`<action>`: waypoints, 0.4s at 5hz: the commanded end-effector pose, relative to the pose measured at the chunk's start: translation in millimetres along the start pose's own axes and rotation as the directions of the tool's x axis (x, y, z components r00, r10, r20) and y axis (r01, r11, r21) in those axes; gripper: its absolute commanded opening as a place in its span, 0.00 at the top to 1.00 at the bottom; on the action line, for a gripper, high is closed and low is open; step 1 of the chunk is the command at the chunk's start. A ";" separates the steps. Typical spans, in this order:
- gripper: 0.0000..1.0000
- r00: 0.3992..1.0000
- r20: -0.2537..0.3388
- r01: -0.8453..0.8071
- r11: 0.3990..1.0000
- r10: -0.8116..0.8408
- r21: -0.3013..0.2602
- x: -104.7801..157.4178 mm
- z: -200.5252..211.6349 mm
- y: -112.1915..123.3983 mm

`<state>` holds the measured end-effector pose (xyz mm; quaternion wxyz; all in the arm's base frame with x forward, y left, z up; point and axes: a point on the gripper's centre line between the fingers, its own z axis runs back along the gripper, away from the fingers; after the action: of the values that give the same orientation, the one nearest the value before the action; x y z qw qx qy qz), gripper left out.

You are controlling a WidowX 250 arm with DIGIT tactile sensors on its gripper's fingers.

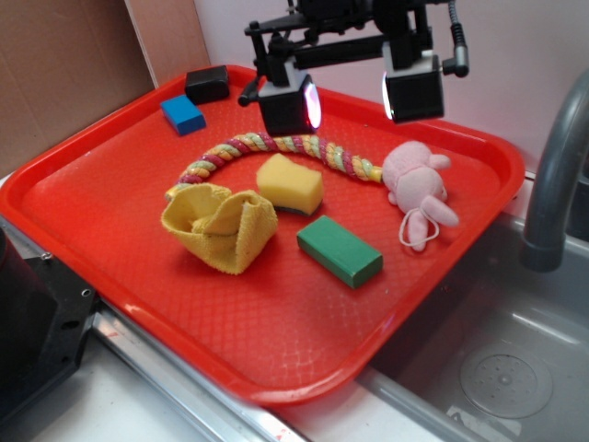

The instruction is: Grab the pink bunny.

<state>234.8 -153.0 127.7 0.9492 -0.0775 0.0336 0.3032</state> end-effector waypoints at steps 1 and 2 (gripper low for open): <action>0.00 0.995 0.100 0.022 0.998 -0.016 -0.057 37.9 -20.2 -34.8; 0.00 0.994 0.112 0.011 0.998 -0.004 -0.066 48.7 -27.2 -39.9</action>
<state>282.8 -163.4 82.3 0.9501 -0.0679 -0.0078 0.3043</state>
